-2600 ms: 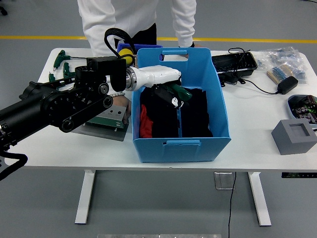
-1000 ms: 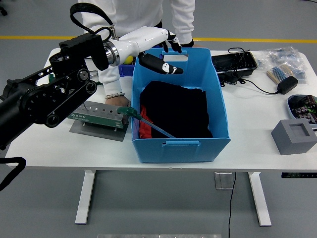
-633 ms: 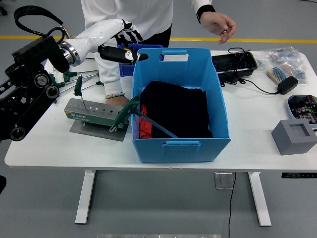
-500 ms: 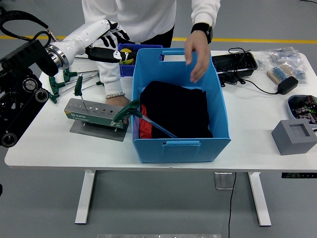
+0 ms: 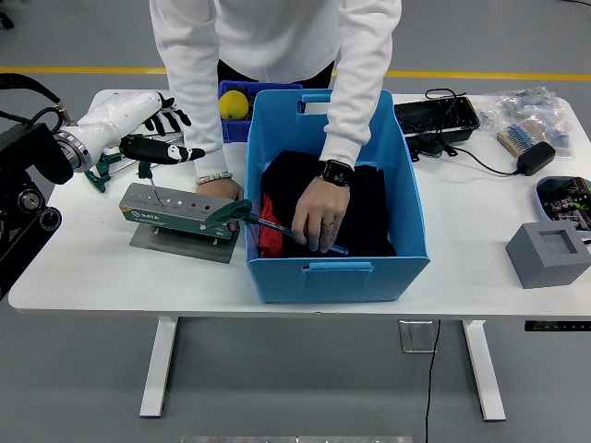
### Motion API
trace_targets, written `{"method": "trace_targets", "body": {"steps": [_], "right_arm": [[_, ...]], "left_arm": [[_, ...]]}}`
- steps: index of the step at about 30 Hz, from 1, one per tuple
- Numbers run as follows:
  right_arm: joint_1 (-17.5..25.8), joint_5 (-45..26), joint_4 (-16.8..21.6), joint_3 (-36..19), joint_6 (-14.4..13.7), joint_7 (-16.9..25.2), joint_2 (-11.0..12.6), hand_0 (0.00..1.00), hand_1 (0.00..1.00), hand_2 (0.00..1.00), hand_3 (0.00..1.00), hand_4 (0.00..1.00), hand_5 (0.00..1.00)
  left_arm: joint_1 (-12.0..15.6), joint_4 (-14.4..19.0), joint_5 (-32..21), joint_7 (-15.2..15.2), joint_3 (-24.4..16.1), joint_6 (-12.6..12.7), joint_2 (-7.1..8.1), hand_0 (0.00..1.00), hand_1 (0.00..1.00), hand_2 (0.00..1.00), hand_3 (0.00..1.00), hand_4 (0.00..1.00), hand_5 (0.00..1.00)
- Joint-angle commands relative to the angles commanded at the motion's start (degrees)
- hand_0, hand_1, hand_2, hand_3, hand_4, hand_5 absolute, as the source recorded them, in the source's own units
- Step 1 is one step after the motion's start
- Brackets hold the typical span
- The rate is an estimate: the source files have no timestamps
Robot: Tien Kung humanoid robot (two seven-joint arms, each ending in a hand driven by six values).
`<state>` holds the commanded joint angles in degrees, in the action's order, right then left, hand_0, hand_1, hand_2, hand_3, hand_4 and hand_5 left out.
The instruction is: Lift tool from toolbox,place it in box,lift tool from toolbox,place it in box
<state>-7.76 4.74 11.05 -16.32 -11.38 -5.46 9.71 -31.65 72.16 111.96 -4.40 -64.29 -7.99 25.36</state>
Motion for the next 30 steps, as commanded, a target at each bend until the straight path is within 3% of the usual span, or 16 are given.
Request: {"method": "trace_targets", "body": {"steps": [3,8,9,10,13,15,16,20,22,23,30], "right_arm": [[0.0,0.2,0.0,-0.1,-0.1,0.0,-0.1,0.656,0.633,0.705,0.564,0.776,0.673],[0.2,0.3,0.1,-0.2,-0.3,-0.1,-0.1,0.656,0.632,0.705,0.563,0.776,0.672],[0.2,0.3,0.2,-0.2,-0.3,-0.1,-0.2,0.656,0.632,0.705,0.563,0.776,0.672],[0.2,0.4,0.2,-0.2,-0.4,-0.1,-0.2,0.656,0.63,0.705,0.563,0.774,0.673],[0.3,0.5,0.2,-0.4,-0.4,-0.2,-0.2,0.656,0.63,0.705,0.563,0.774,0.673],[0.4,1.2,0.3,-0.8,-0.5,-0.4,-0.3,0.656,0.63,0.705,0.563,0.774,0.673],[0.4,1.5,0.3,-1.1,-0.5,-0.5,-0.3,0.656,0.63,0.705,0.562,0.771,0.671],[0.5,2.7,0.4,-1.9,-0.6,-0.9,-0.3,0.656,0.63,0.705,0.562,0.771,0.671],[0.5,3.0,0.4,-2.1,-0.5,-1.0,-0.3,0.656,0.63,0.705,0.562,0.771,0.671],[0.5,3.1,0.4,-2.2,-0.5,-1.0,-0.3,0.655,0.63,0.705,0.562,0.77,0.67],[0.2,2.5,0.3,-1.9,-0.2,-0.9,-0.2,0.655,0.63,0.704,0.562,0.769,0.671]], "left_arm": [[1.8,-0.6,1.4,0.2,-1.6,1.8,0.05,0.478,0.529,0.614,0.668,0.901,0.698],[4.2,-0.9,1.7,2.6,-2.4,4.9,1.43,0.495,0.564,0.646,0.676,0.899,0.698],[4.5,-1.0,1.6,3.2,-2.4,5.1,1.7,0.495,0.564,0.646,0.676,0.899,0.698],[4.8,-1.2,1.4,4.2,-2.0,5.2,2.24,0.603,0.668,0.738,0.682,0.897,0.692],[4.9,-1.6,1.0,6.4,-0.3,5.1,3.71,0.603,0.668,0.738,0.682,0.897,0.692],[3.8,-2.0,0.1,8.8,2.8,4.9,5.61,0.603,0.668,0.738,0.682,0.897,0.692],[3.4,-2.1,0.0,9.3,3.9,4.9,6.05,0.774,0.773,0.819,0.65,0.894,0.683],[0.1,-2.8,-1.0,12.6,10.8,5.0,8.41,0.774,0.773,0.819,0.65,0.894,0.683],[-1.2,-2.9,-1.2,13.6,13.7,5.3,8.95,0.774,0.773,0.819,0.65,0.894,0.683],[-1.8,-3.0,-1.3,13.8,14.9,5.4,9.12,0.841,0.824,0.856,0.62,0.893,0.678],[-6.8,-5.1,0.0,14.7,23.0,5.3,10.02,0.873,0.829,0.849,0.593,0.892,0.679]]}}
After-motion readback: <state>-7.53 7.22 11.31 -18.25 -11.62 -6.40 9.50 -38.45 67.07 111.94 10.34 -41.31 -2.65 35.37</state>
